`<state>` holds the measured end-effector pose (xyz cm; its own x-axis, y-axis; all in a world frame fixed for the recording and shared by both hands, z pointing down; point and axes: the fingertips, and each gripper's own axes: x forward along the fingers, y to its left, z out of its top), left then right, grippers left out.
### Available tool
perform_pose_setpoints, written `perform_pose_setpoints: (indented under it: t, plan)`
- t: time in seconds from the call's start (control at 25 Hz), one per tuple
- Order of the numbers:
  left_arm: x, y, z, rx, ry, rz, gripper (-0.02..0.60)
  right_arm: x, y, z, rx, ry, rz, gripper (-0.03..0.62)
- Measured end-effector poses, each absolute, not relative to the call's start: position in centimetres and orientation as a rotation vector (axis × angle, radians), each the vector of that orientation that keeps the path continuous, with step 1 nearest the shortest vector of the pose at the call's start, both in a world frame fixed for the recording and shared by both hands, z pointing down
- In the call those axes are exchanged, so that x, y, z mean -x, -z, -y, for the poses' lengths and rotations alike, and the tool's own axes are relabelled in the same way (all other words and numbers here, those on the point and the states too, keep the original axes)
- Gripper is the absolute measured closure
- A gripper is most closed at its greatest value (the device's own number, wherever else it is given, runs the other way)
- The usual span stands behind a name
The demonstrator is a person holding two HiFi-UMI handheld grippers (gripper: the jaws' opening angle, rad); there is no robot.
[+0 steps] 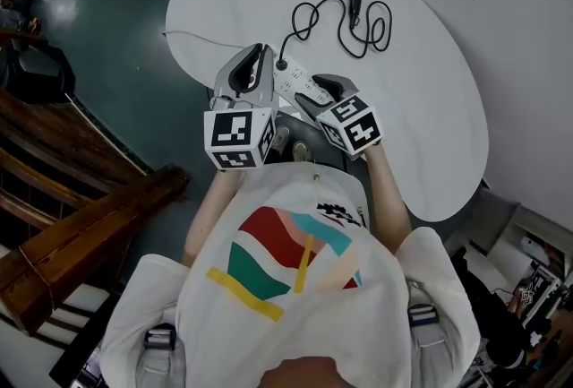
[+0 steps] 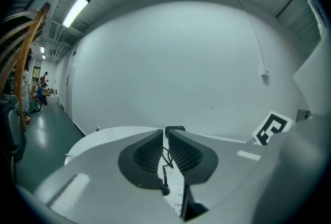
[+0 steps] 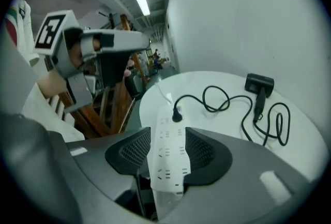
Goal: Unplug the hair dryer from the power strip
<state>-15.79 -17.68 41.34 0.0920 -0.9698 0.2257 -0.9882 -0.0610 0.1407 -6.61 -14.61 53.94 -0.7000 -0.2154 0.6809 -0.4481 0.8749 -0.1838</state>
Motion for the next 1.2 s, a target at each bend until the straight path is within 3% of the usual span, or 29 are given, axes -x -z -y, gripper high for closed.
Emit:
perform_pose_setpoints:
  t: [0.48, 0.56, 0.64, 0.68, 0.88, 1.04, 1.2]
  plan:
    - [15.8, -43.6, 17.3, -2.116, -0.167, 1.894, 0.557, 4.6, -60.1, 13.8, -0.486, -0.482, 2.055, 0.411]
    - [15.8, -44.4, 17.2, -2.119, -0.201, 1.869, 0.552, 4.4, -60.2, 14.5, -0.547, -0.460, 2.036, 0.472]
    - [15.4, -45.9, 17.3, -2.136, -0.261, 1.790, 0.524, 4.1, -60.3, 14.6, -0.583, -0.407, 1.998, 0.510]
    - [15.2, -46.8, 17.3, -2.142, -0.294, 1.746, 0.487, 4.1, -60.4, 14.5, -0.590, -0.373, 1.980, 0.510]
    - [14.8, -51.6, 17.9, -2.139, -0.452, 1.636, 0.449, 4.2, -60.6, 14.2, -0.591, -0.319, 1.927, 0.523]
    - [13.6, -54.6, 18.6, -2.161, -0.575, 1.533, 0.368, 4.4, -60.6, 14.4, -0.511, -0.366, 1.860, 0.514]
    - [12.6, -55.5, 19.7, -2.201, -0.656, 1.486, 0.368, 4.3, -60.6, 14.3, -0.464, -0.365, 1.831, 0.513]
